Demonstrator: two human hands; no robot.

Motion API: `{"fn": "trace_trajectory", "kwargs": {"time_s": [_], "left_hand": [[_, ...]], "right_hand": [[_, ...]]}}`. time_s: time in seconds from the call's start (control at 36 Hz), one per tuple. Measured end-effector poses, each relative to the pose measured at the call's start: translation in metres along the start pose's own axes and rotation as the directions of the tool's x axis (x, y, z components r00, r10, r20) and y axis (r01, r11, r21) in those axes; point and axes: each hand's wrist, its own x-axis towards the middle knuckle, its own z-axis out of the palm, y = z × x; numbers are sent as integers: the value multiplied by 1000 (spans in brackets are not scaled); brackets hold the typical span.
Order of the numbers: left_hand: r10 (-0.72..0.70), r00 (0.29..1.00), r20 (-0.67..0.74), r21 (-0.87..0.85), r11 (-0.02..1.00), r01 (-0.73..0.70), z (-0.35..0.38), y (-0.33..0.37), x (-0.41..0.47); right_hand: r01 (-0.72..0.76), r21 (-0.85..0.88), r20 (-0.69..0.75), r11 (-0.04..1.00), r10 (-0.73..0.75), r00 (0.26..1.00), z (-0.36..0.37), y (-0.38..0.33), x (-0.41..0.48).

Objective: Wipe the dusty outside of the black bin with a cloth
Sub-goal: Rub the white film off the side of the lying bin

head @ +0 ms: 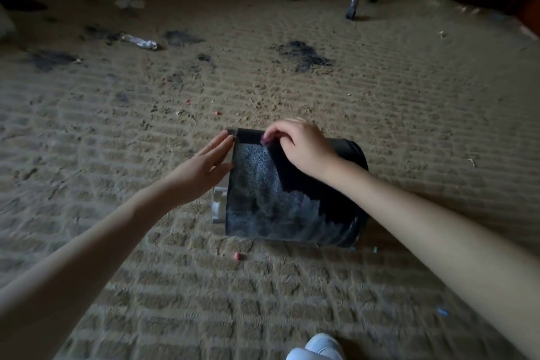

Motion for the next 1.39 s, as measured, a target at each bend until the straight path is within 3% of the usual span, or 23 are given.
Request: {"fn": "trace_trajectory", "kwargs": {"time_s": [0.14, 0.25, 0.56, 0.72, 0.81, 0.86, 0.94, 1.03, 1.11, 1.22, 1.39], "left_hand": [[8, 1000, 13, 5, 1000, -8, -1, -3, 0], [-37, 999, 38, 54, 998, 35, 0, 3, -4], [-53, 998, 45, 78, 996, 49, -4, 8, -6], [-66, 997, 43, 74, 995, 62, -6, 16, -6], [-72, 997, 40, 82, 994, 69, -6, 17, -6], [-75, 996, 42, 84, 994, 71, -6, 16, -8], [-72, 997, 41, 87, 994, 68, -3, 14, -9], [-66, 997, 49, 89, 994, 61, -5, 13, -8], [-58, 996, 62, 91, 994, 52, -7, 12, -7], [-51, 997, 59, 95, 994, 45, -6, 11, -7], [-65, 996, 59, 104, 993, 59, -6, 13, -9]], "right_hand": [[39, -127, 62, 991, -31, 998, 28, 6, 7], [116, -107, -6, 987, -118, 993, 22, 4, -14], [250, -118, 17, 961, -249, 968, 13, 4, -72], [296, -161, 133, 941, -277, 952, 2, 7, -73], [230, -98, 60, 968, -225, 973, -5, -1, -46], [95, -41, -5, 995, -96, 995, -3, -2, -18], [-60, 23, 61, 998, 58, 996, 10, -2, 19], [-88, 15, 124, 996, 85, 989, 23, -2, 30], [-47, -55, 116, 997, 53, 992, 22, 0, 20], [106, -43, 86, 993, -102, 991, 16, -3, -5], [220, -50, 121, 974, -213, 970, 10, -8, -47]]}}
